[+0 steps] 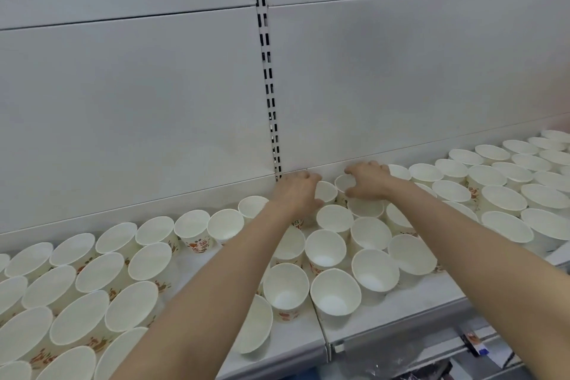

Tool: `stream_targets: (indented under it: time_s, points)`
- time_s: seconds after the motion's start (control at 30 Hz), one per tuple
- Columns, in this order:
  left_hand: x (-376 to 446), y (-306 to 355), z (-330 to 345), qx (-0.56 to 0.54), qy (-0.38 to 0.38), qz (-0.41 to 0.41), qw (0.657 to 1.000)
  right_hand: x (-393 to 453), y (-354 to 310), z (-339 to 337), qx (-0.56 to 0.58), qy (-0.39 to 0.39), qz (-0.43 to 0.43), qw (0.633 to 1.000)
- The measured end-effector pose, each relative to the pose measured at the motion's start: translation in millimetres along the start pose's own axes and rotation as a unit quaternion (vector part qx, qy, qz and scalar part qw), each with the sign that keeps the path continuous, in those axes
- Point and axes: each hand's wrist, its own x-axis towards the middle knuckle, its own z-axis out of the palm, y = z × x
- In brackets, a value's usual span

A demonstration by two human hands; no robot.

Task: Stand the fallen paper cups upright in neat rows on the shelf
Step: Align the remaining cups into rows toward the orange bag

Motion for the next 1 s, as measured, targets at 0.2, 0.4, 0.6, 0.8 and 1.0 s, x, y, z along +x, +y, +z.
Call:
stream_targets:
  time_s: [0.2,0.4,0.6,0.8,1.0]
  points:
    - [7.8,9.9,-0.8,-0.006,-0.011,0.027,1.000,9.6,8.2,0.6,-0.005,0.004,0.005,1.000]
    - [4.4,-1.4,-0.2,-0.031,0.046,0.037,0.998,12.9,5.5,9.9,0.009,0.052,0.015,0.999]
    - [11.5,31.8,-1.9,-0.049,0.089,-0.071,0.992,9.0,7.9,11.2,-0.009,0.096,0.033,0.995]
    - [11.7,30.4,4.4,-0.012,0.063,-0.085,0.994,15.0,27.0,5.9,0.052,0.038,0.011,0.998]
    - [9.4,20.8,1.2,-0.037,0.048,-0.080,0.995,13.6,16.9,12.0,0.050,0.065,0.010,0.997]
